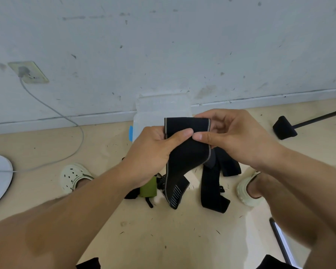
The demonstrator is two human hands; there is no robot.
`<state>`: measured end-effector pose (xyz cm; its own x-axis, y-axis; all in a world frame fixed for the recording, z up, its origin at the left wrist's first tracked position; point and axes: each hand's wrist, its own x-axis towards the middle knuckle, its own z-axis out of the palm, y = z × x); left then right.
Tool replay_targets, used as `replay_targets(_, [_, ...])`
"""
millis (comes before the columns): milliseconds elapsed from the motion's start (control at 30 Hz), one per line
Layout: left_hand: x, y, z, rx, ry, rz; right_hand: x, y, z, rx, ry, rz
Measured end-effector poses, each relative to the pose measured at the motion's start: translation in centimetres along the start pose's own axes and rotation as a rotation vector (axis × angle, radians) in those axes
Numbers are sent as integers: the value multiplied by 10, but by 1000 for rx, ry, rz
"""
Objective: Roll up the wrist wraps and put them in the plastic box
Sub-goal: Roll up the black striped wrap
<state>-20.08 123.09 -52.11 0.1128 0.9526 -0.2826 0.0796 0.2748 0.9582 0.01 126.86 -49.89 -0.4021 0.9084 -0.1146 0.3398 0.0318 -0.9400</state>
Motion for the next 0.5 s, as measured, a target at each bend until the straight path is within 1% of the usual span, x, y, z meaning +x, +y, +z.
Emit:
replay_targets(133, [-1, -1, 5, -68, -46, -37, -1, 0, 1, 69, 35, 18])
replay_targets(233, [-1, 0, 8, -227, -74, -146, -2, -1, 1, 71, 68, 6])
replay_targets(300, [1, 1, 7, -288, -72, -192, -3, 0, 2, 44, 87, -4])
replay_targets(400, [4, 0, 5, -337, -31, -186, -1, 4, 2, 4, 79, 17])
replay_targets(500, [5, -1, 2, -320, 10, -151, 2, 6, -2, 17, 30, 85])
